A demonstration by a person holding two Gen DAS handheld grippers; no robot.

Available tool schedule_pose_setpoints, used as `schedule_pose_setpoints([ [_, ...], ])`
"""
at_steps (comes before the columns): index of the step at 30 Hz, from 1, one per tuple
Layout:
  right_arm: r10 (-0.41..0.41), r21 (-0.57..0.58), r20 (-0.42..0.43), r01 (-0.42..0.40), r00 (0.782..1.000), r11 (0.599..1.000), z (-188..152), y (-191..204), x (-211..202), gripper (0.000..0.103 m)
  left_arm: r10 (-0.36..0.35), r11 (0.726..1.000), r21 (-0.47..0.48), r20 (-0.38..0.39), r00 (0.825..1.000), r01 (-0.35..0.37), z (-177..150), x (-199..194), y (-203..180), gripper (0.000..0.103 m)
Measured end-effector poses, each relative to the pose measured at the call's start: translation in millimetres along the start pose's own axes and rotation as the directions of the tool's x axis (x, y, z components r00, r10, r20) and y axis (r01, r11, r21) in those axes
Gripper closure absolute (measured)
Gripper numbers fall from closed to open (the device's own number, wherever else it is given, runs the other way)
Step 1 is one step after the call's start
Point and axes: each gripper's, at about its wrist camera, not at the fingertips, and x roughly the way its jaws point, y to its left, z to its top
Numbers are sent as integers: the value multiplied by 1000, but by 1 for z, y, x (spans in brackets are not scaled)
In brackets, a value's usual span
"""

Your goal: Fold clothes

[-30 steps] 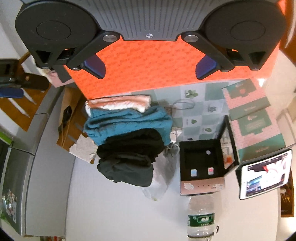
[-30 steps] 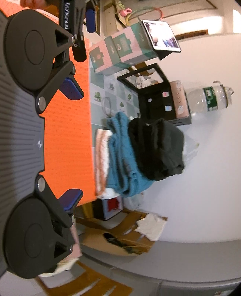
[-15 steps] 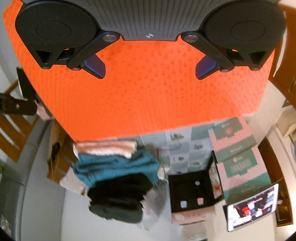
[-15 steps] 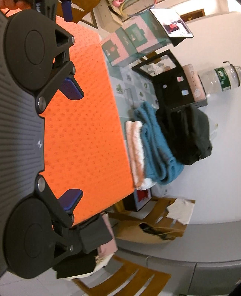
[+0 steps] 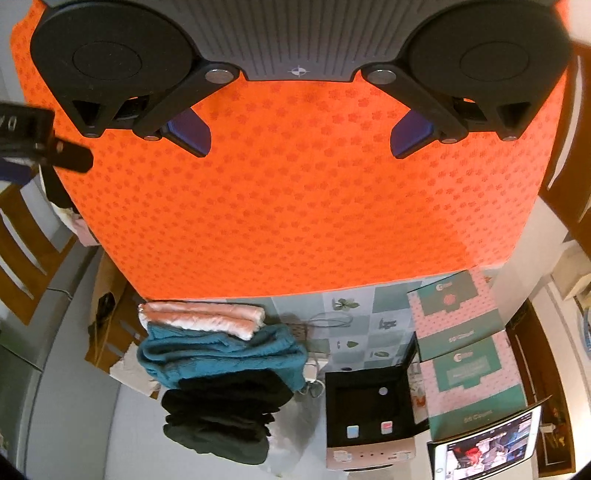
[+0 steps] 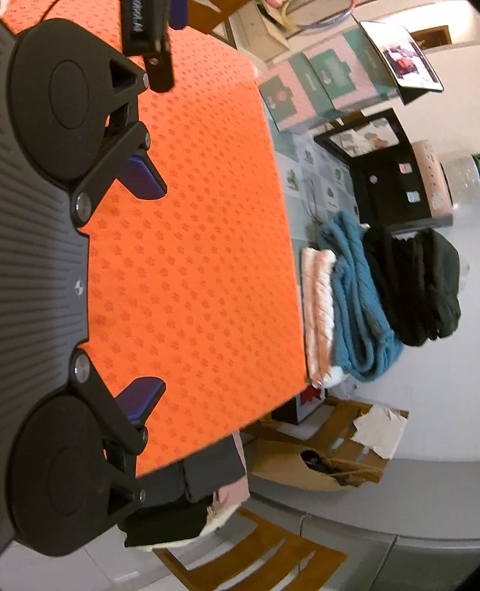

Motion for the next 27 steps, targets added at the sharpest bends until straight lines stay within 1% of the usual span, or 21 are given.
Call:
schedule_pose_setpoints([
  [2, 11, 2, -3, -11, 1000, 1000, -2, 2, 0, 0, 2, 1000, 10, -15, 1000, -2, 0, 2, -2, 0],
  [7, 38, 8, -10, -38, 999, 999, -6, 6, 1, 0, -29, 999, 29, -30, 999, 30, -3, 5, -5, 0],
  [14, 30, -42, -24, -31, 999, 999, -5, 13, 3, 0, -64, 998, 24, -60, 996, 65, -5, 9, -6, 0],
  [17, 26, -44, -25, -27, 999, 999, -6, 15, 2, 0, -69, 997, 21, -72, 995, 71, -7, 10, -6, 0],
  [22, 18, -34, -28, -19, 999, 999, -7, 14, 1, 0, -70, 997, 13, -70, 995, 71, -7, 10, -4, 0],
  [27, 12, -26, -29, -13, 1000, 1000, -7, 14, 1, 0, -64, 997, 26, -65, 996, 66, -6, 9, -4, 0],
])
